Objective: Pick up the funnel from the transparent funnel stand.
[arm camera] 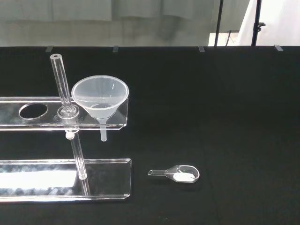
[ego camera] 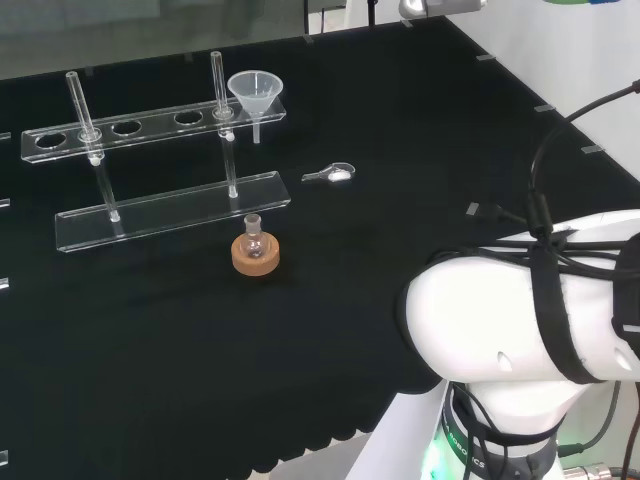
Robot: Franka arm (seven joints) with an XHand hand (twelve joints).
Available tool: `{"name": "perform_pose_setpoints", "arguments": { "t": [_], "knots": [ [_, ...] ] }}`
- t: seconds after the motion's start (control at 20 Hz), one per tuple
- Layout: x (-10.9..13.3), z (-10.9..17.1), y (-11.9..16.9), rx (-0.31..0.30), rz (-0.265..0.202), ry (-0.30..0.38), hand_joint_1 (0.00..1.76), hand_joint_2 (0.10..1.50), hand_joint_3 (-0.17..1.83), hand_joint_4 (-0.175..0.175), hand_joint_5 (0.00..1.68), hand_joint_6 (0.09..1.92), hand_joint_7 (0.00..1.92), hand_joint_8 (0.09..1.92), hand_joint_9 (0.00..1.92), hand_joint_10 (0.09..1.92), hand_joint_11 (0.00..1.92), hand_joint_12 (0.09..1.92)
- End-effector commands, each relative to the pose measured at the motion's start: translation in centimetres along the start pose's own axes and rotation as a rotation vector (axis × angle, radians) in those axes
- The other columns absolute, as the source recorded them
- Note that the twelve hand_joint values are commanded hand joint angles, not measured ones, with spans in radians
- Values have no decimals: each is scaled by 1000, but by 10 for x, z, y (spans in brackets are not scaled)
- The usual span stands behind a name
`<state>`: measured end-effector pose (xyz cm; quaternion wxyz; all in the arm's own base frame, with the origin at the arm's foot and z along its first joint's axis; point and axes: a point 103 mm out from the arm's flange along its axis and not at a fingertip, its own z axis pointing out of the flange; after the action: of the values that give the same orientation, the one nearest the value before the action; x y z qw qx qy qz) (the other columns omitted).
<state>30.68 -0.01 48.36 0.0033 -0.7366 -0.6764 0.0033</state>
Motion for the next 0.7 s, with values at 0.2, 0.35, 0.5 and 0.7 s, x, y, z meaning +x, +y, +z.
{"name": "perform_pose_setpoints", "arguments": {
  "t": [0.2, 0.35, 0.5, 0.7],
  "knots": [
    [8, 0, 0, -9, -5, -12, 0, 1161, 456, 1, 199, 87, 22, 535, 113, 632, 0, 1256],
    [1, 1, 1, -11, -8, 11, 0, 1170, 440, 1, 209, 87, 23, 533, 113, 632, 0, 1259],
    [2, 2, 2, -7, -7, 0, 0, 1172, 437, 0, 212, 87, 23, 533, 115, 632, 0, 1259],
    [14, 10, 8, 10, -18, -29, 0, 1173, 435, 0, 215, 87, 26, 534, 117, 632, 0, 1260]
  ]
}}
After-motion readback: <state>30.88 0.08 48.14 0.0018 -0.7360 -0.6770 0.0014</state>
